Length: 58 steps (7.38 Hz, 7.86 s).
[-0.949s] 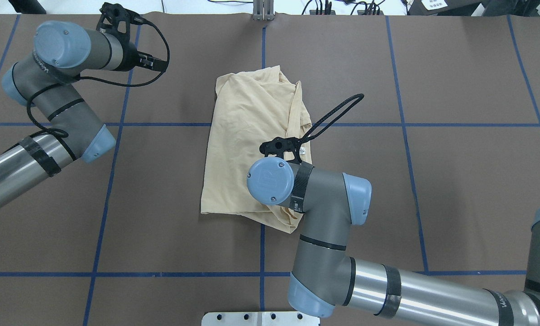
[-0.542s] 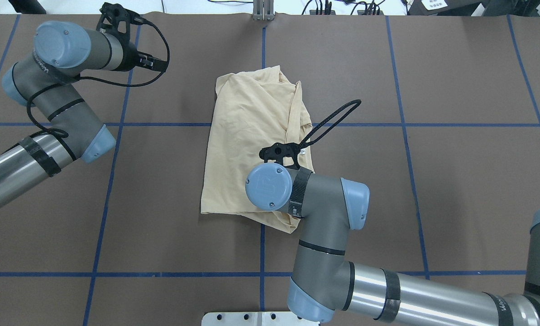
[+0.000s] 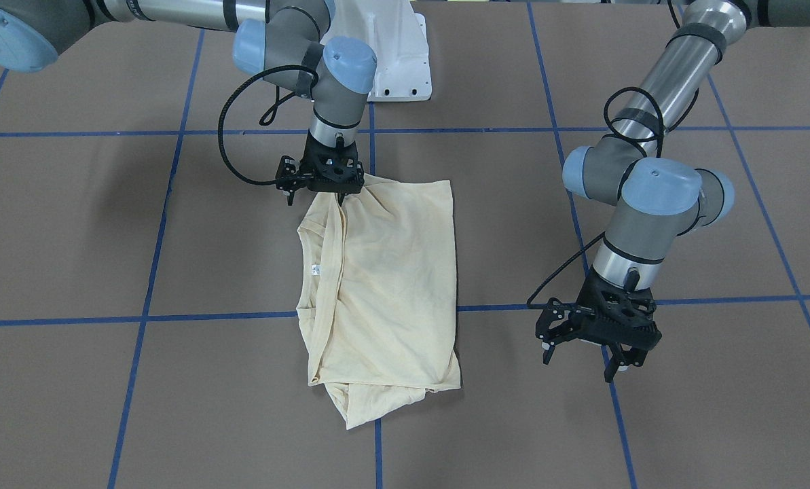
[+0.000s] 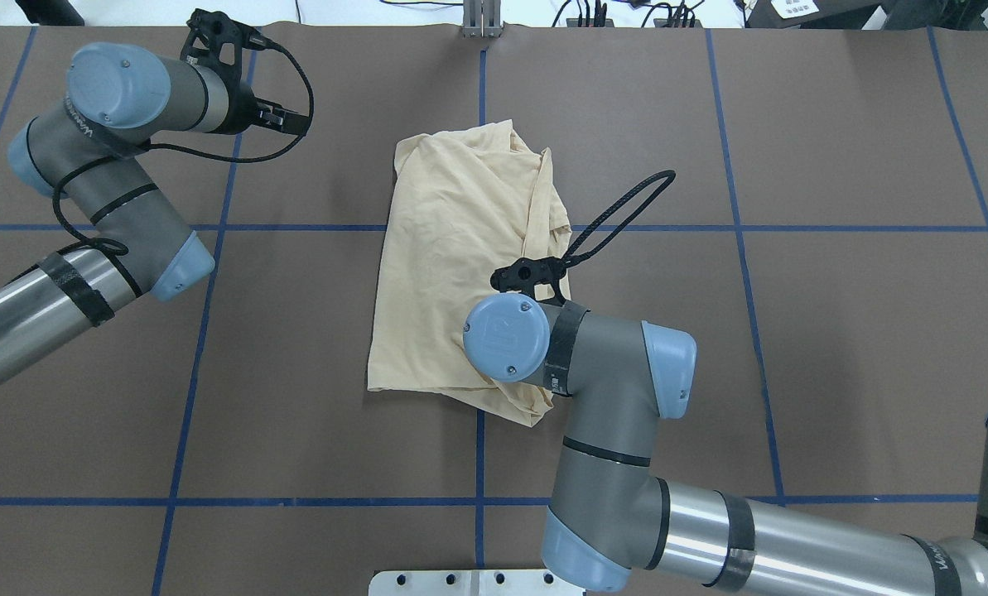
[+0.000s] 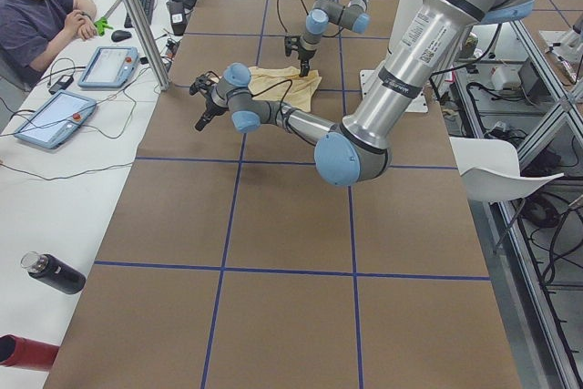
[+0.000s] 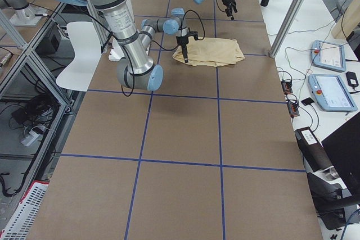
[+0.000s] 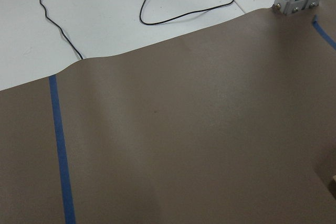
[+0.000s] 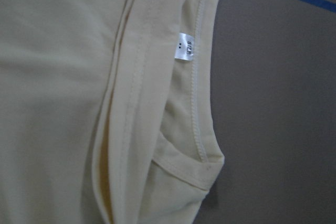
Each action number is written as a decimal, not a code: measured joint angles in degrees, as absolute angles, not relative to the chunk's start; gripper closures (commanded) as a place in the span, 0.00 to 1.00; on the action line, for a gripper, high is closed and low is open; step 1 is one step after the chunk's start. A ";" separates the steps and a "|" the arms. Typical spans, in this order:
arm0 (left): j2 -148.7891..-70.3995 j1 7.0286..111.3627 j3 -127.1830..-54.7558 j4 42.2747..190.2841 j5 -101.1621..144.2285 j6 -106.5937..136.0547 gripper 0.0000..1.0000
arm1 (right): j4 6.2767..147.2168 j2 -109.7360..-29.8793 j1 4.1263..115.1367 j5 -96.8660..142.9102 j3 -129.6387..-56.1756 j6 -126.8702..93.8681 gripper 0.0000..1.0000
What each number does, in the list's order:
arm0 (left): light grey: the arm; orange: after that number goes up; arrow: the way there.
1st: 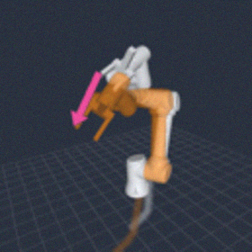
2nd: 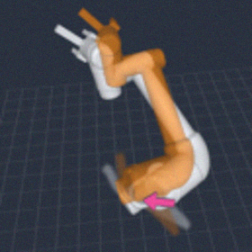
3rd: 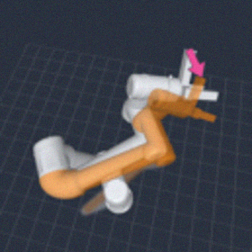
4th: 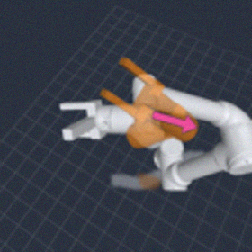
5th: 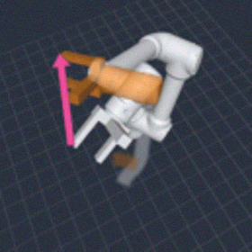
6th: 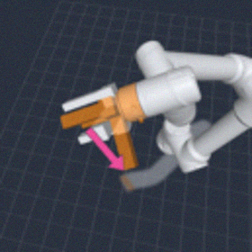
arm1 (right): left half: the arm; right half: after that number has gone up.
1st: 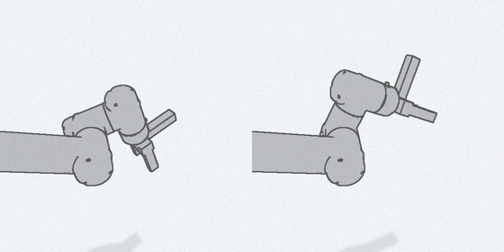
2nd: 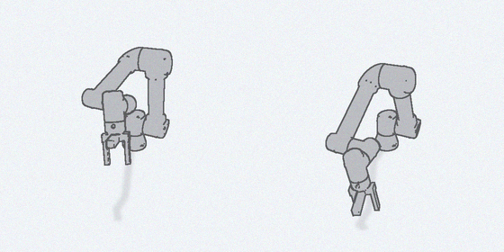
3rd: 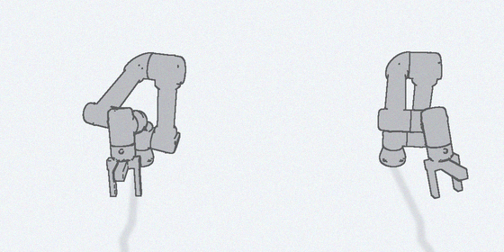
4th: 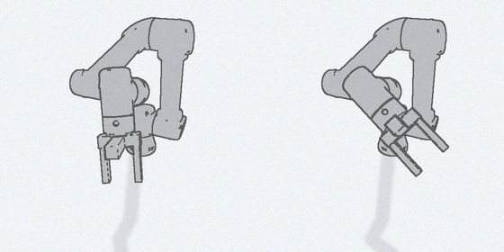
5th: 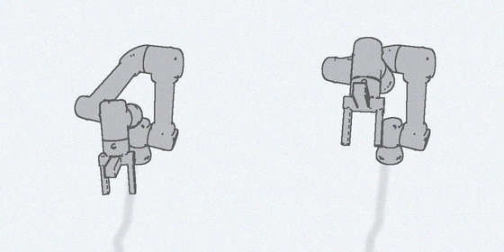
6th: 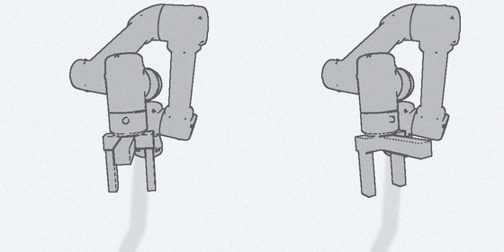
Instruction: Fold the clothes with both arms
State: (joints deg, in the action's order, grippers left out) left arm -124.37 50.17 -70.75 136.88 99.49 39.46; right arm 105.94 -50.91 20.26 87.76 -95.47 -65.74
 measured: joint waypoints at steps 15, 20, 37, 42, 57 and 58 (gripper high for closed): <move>-124.36 49.14 -70.75 136.93 99.52 39.46 0.00 | 95.96 -50.54 25.34 87.08 -88.86 -64.40 0.00; -124.37 49.04 -70.80 136.92 99.62 39.48 0.00 | 98.47 -57.98 29.71 88.35 -97.15 -59.06 0.00; -110.28 19.20 -102.08 119.38 89.71 73.12 0.58 | 75.95 -69.88 23.47 84.29 -110.19 -81.03 0.00; -110.30 19.16 -101.97 119.19 90.91 73.20 0.57 | 75.96 -69.89 23.38 84.21 -110.20 -81.04 0.00; -110.22 19.03 -102.76 119.27 92.46 74.16 1.00 | 76.82 -66.46 14.58 70.92 -103.44 -91.62 0.45; -110.21 18.92 -102.80 119.27 92.46 74.17 1.00 | 76.83 -64.56 14.56 70.09 -101.55 -91.52 0.45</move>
State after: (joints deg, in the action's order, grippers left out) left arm -110.21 18.92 -102.80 119.27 92.46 74.17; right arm 76.83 -64.56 14.56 70.09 -101.55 -91.52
